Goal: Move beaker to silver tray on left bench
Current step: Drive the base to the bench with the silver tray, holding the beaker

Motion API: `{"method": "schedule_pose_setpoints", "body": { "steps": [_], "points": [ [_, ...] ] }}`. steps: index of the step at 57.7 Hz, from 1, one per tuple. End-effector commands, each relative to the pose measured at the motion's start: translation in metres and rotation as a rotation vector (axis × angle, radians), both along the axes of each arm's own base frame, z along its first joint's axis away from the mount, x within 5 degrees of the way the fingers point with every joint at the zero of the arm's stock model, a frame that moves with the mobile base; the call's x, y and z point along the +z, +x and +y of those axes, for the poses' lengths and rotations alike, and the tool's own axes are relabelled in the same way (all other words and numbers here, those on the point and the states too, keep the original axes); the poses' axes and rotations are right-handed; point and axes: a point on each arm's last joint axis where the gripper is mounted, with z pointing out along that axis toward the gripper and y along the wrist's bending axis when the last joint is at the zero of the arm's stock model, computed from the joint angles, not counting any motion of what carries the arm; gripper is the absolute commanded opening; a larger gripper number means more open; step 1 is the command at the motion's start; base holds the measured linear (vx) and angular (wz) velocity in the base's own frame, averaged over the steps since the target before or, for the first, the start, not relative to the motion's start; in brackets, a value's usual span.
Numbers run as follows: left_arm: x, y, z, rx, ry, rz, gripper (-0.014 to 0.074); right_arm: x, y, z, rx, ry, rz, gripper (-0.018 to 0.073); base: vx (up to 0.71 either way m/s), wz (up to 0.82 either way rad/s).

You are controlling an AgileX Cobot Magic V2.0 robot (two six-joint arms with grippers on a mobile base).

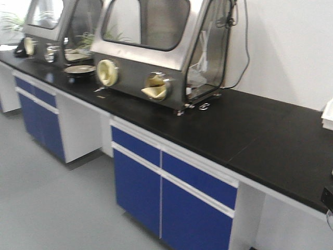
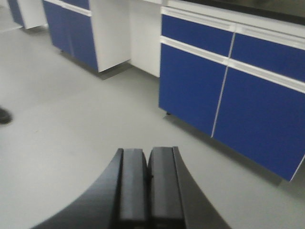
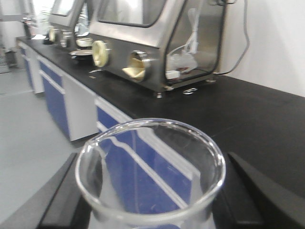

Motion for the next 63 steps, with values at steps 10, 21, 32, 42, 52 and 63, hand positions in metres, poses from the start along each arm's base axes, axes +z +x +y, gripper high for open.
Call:
{"method": "schedule_pose_setpoints", "body": {
  "steps": [10,21,32,42,52,63],
  "points": [
    [-0.0016,0.0014,-0.0005,-0.004,-0.011,-0.067,0.0001,0.0158,-0.0017,0.0028,0.037,0.009,-0.092,-0.0004,0.45,-0.58],
    [-0.0016,0.0014,-0.0005,-0.004,-0.011,-0.067,0.0001,0.0158,-0.0017,0.0028,0.037,0.009,-0.092,-0.0004,0.41,-0.79],
    [-0.0016,0.0014,-0.0005,-0.004,-0.011,-0.067,0.0001,0.0158,-0.0017,0.0028,0.037,0.009,-0.092,-0.0004,0.37,-0.74],
    [-0.0016,0.0014,-0.0005,-0.004,-0.011,-0.067,0.0001,0.0158,-0.0017,0.0028,0.037,0.009,-0.092,-0.0004,0.33,-0.57],
    [-0.0016,0.0014,-0.0005,-0.004,-0.011,-0.067,0.0001,0.0158,-0.0017,0.0028,0.037,0.009,-0.092,-0.0004,0.31,-0.44],
    [-0.0016,0.0014,-0.0005,-0.004,-0.011,-0.067,0.0001,0.0158,-0.0017,0.0028,0.037,0.009,-0.092,-0.0004,0.28,-0.33]
  ]
}}
